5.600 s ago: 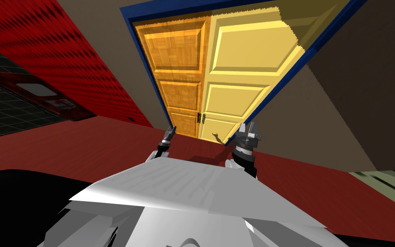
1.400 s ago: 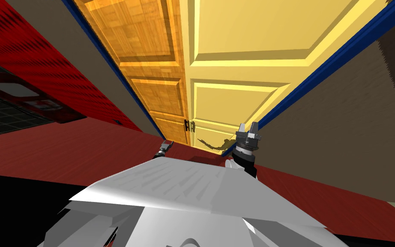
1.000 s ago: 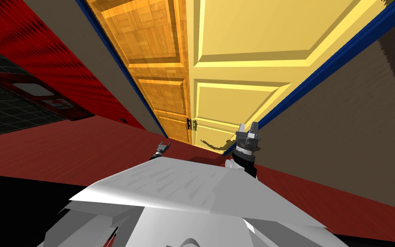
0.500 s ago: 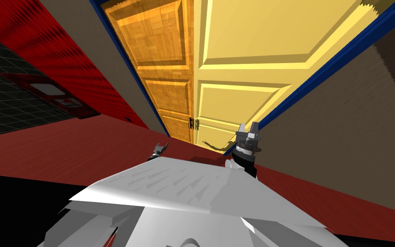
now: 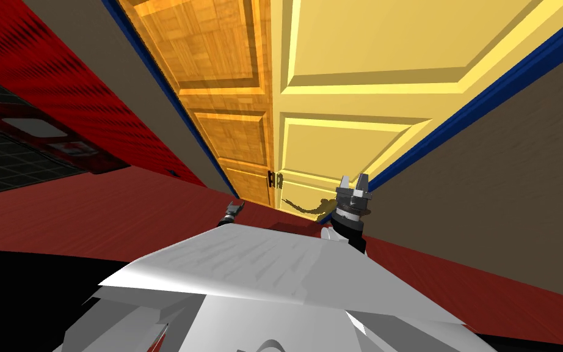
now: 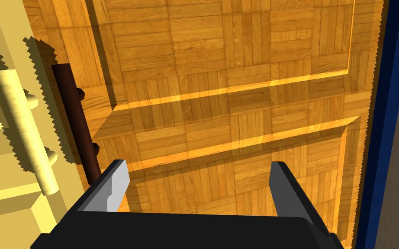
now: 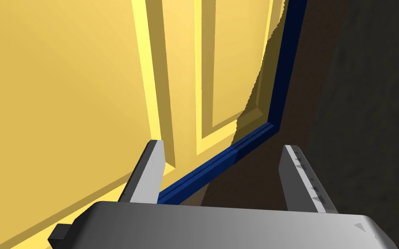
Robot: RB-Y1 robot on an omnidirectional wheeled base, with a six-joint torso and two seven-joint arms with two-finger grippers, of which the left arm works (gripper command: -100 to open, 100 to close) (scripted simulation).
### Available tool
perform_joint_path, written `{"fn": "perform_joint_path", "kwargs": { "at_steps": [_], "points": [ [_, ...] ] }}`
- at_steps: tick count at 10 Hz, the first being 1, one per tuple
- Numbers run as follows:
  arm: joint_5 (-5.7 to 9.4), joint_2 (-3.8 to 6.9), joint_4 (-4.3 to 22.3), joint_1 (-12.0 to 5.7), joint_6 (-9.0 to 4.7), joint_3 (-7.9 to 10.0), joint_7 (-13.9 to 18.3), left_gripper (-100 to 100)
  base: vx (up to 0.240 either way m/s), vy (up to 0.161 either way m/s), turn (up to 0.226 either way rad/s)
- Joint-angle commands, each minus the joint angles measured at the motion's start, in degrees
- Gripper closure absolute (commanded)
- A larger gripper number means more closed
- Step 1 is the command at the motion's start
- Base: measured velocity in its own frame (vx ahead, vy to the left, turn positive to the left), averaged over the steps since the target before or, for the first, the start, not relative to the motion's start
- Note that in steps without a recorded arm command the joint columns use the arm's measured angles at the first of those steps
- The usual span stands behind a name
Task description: Pull the door open
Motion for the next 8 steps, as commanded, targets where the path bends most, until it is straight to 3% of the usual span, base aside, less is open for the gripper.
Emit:
{"fn": "perform_joint_path", "kwargs": {
  "at_steps": [1, 2, 3, 6, 8],
  "points": [
    [-0.47, -0.96, 1.3, -1.79, -0.78, -0.15, -0.5, -100, 0.177, -0.02, -0.092],
    [-0.81, -1.72, 1.2, -2.63, -0.84, -0.47, -0.6, -100, 0.193, -0.008, -0.077],
    [-0.81, -1.72, 1.2, -2.63, -0.84, -0.47, -0.6, -100, 0.133, 0.015, -0.02],
    [-1.73, -4.06, 1.1, -5.18, -1.11, -1.75, -0.8, -100, 0.159, 0.017, -0.089],
    [-1.73, -4.06, 1.1, -5.18, -1.11, -1.75, -0.8, -100, 0.07, -0.011, -0.006]
  ]
}}
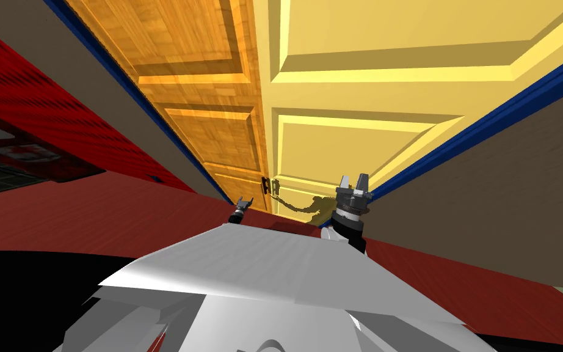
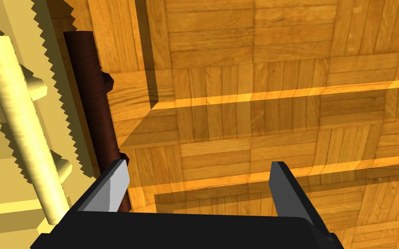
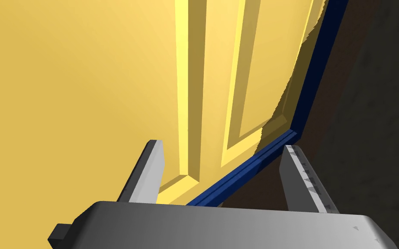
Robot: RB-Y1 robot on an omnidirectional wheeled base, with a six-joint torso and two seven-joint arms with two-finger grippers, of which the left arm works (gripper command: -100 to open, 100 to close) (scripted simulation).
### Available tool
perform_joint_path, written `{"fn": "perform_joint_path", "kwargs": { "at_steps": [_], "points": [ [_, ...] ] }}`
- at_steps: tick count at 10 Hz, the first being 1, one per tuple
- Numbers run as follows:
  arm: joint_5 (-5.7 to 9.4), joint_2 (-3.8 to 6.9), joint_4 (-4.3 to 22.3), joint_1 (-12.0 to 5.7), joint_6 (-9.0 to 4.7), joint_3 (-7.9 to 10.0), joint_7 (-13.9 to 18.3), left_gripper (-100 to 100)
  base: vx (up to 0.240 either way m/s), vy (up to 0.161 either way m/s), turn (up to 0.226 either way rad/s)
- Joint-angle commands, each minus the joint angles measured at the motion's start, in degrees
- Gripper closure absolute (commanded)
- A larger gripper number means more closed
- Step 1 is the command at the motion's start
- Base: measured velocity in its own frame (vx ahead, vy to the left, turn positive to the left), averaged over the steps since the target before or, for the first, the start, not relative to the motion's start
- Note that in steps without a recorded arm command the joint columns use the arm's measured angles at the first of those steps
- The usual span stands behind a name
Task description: Pull the door open
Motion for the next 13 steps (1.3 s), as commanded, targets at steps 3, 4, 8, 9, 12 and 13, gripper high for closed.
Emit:
{"fn": "perform_joint_path", "kwargs": {
  "at_steps": [3, 4, 8, 9, 12, 13],
  "points": [
    [-0.69, -2.09, 0.7, -2.86, -0.84, -1.35, -0.4, -100, 0.158, -0.02, -0.105],
    [-0.91, -2.76, 0.6, -3.58, -0.95, -1.84, -0.4, -100, 0.167, -0.05, -0.084],
    [-1.38, -4.16, -0.1, -4.63, -0.83, -2.87, -0.3, -100, 0.145, -0.032, -0.053],
    [-1.38, -4.16, -0.1, -4.63, -0.83, -2.87, -0.3, 100, -0.011, -0.003, -0.008],
    [-1.38, -4.16, -0.1, -4.63, -0.83, -2.87, -0.3, 100, -0.01, 0.005, -0.009],
    [-1.38, -4.16, -0.1, -4.63, -0.83, -2.87, -0.3, 100, 0.0, 0.0, 0.0]
  ]
}}
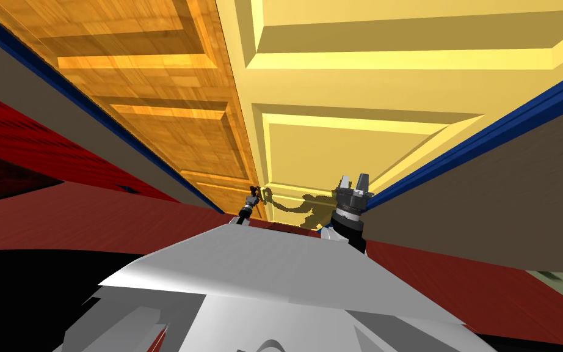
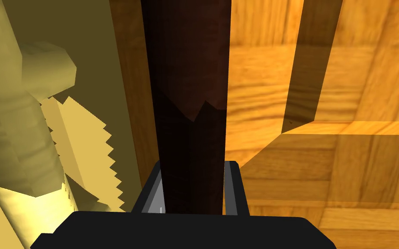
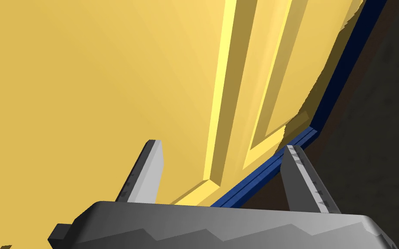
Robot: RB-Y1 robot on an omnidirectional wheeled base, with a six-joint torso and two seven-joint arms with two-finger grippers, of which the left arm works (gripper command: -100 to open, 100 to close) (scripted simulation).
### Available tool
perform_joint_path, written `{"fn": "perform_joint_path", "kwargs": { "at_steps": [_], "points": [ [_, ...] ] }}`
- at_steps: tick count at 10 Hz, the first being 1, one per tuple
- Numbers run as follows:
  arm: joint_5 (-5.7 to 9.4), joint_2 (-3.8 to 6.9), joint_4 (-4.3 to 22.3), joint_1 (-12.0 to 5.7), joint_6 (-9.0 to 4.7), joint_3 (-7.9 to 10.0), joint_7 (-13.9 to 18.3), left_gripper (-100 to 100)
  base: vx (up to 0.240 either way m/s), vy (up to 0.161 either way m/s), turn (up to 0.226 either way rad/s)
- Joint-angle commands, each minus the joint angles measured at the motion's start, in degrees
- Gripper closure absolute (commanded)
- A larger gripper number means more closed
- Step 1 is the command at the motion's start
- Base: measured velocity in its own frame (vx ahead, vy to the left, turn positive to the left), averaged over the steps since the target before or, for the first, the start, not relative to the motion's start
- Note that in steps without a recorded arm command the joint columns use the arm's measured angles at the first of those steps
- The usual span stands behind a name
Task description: Pull the door open
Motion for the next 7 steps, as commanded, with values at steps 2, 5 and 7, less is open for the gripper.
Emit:
{"fn": "perform_joint_path", "kwargs": {
  "at_steps": [2, 5, 7],
  "points": [
    [0.57, 0.85, 0.1, 0.87, 0.13, 0.54, 0.7, 100, -0.051, 0.004, 0.01],
    [1.47, 2.19, 0.4, 2.23, 0.35, 1.39, 1.8, 100, -0.189, 0.034, 0.035],
    [1.64, 2.46, 0.4, 2.51, 0.4, 1.56, 2.0, 100, -0.113, 0.013, 0.041]
  ]
}}
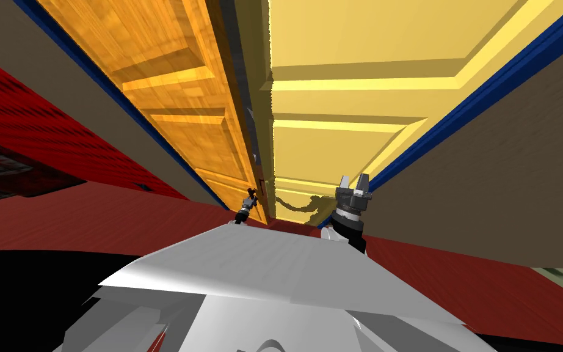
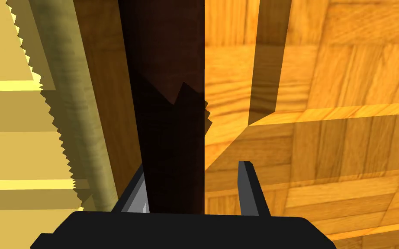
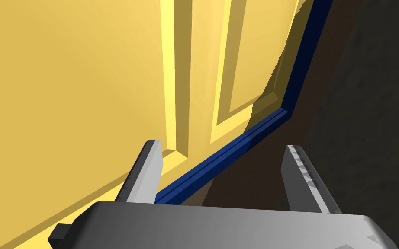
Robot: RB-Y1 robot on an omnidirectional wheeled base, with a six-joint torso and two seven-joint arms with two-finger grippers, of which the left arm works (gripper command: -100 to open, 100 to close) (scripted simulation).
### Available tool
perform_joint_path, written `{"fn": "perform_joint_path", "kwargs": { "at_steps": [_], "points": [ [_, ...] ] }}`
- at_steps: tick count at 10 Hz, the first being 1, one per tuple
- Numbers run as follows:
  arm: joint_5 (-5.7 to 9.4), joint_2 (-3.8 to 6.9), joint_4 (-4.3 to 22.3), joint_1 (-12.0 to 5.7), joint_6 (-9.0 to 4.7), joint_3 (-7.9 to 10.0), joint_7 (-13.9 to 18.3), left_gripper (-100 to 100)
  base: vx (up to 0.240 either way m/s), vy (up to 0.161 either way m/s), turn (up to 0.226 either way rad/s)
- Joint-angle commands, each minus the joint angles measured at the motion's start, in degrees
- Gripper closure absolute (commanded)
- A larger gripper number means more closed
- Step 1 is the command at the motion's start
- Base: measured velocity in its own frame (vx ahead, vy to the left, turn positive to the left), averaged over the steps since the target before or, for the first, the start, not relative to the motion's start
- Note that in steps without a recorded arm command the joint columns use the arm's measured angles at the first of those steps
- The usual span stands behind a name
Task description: Pull the door open
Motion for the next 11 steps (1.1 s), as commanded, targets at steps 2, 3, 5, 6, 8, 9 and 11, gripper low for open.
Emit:
{"fn": "perform_joint_path", "kwargs": {
  "at_steps": [2, 3, 5, 6, 8, 9, 11],
  "points": [
    [0.78, 1.77, -1.1, 1.46, 1.16, 0.95, 1.6, 100, -0.139, 0.034, 0.051],
    [1.59, 2.48, -1.1, 2.15, 1.26, 1.22, 2.9, 100, -0.13, 0.028, -0.011],
    [2.13, 2.94, -1.0, 2.61, 1.32, 1.4, 3.7, 100, -0.112, 0.005, 0.0],
    [2.67, 3.41, -0.9, 3.07, 1.39, 1.57, 4.6, 100, -0.133, 0.012, 0.02],
    [3.48, 4.12, -0.8, 3.75, 1.48, 1.84, 5.9, 100, -0.13, 0.02, 0.013],
    [3.48, 4.12, -0.8, 3.75, 1.48, 1.84, 5.9, 100, -0.109, 0.004, 0.006],
    [4.75, 4.91, -0.8, 4.54, 1.59, 1.97, 8.1, 100, -0.124, 0.013, -0.004]
  ]
}}
